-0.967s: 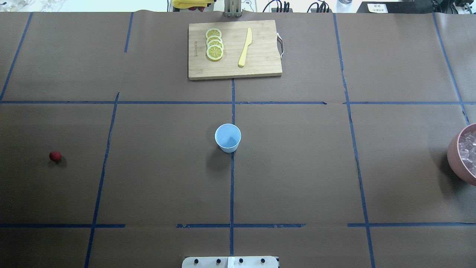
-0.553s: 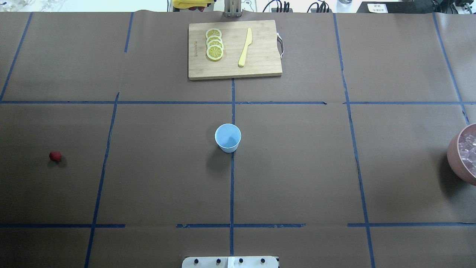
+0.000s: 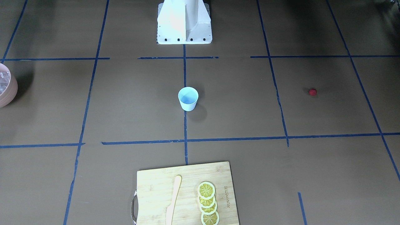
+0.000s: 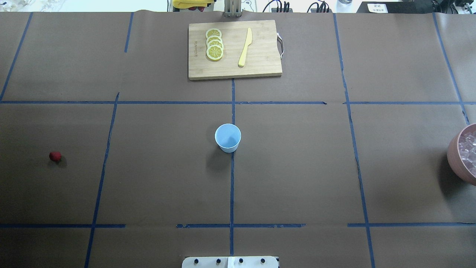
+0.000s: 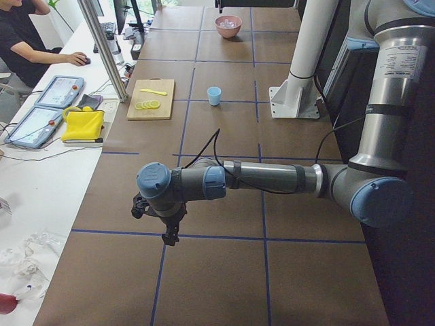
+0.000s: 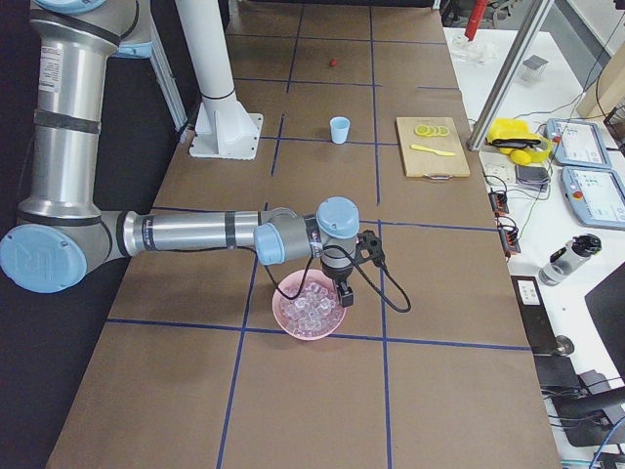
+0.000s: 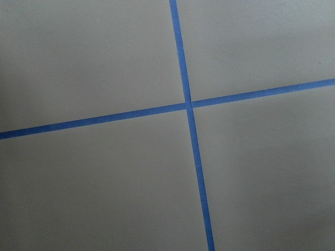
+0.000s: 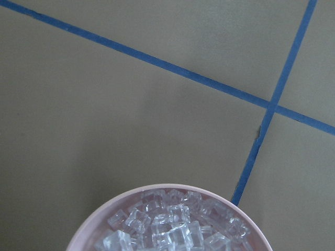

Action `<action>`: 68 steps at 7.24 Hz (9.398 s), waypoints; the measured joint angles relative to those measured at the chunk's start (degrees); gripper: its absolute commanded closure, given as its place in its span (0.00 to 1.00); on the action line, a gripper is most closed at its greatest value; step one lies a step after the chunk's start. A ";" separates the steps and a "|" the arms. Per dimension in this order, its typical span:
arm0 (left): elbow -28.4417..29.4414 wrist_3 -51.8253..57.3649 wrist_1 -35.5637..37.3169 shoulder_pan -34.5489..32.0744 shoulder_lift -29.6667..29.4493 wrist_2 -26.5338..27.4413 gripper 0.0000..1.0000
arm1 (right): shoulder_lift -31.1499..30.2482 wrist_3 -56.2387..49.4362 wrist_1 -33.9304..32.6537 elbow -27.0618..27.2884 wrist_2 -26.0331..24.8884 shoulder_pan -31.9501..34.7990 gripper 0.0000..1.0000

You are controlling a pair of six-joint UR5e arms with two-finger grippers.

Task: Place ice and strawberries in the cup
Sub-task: 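Lower the right gripper into the pink bowl of ice cubes, then grasp an ice cube with the right gripper and lift it, then carry the ice cube with the right gripper over the blue cup, then open the right gripper to drop the ice cube into the cup, then move the right gripper back over the pink bowl of ice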

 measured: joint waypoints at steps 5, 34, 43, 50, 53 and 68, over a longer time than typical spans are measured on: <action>0.07 0.06 0.06 0.00 0.06 0.00 0.00 | -0.29 -0.10 1.40 -3.19 -4.80 -5.86 0.24; -1.60 -1.59 0.00 0.09 0.44 -0.18 0.00 | 3.97 0.63 -12.02 9.28 -4.51 -5.21 1.00; -1.28 -1.55 0.00 0.17 0.46 -0.09 0.00 | 49.46 67.68 -18.96 1.92 -19.32 -44.65 1.00; -1.18 -1.64 0.00 0.25 0.41 -0.09 0.00 | 59.80 70.92 -18.73 -10.87 -24.05 -49.87 0.54; -1.24 -1.66 0.00 0.26 0.30 -0.09 0.00 | 59.73 70.40 -18.73 -10.99 -24.06 -49.89 0.21; -1.48 -2.14 0.07 0.26 -0.09 -0.09 0.00 | 26.72 35.22 -35.74 25.54 -15.63 -27.69 0.01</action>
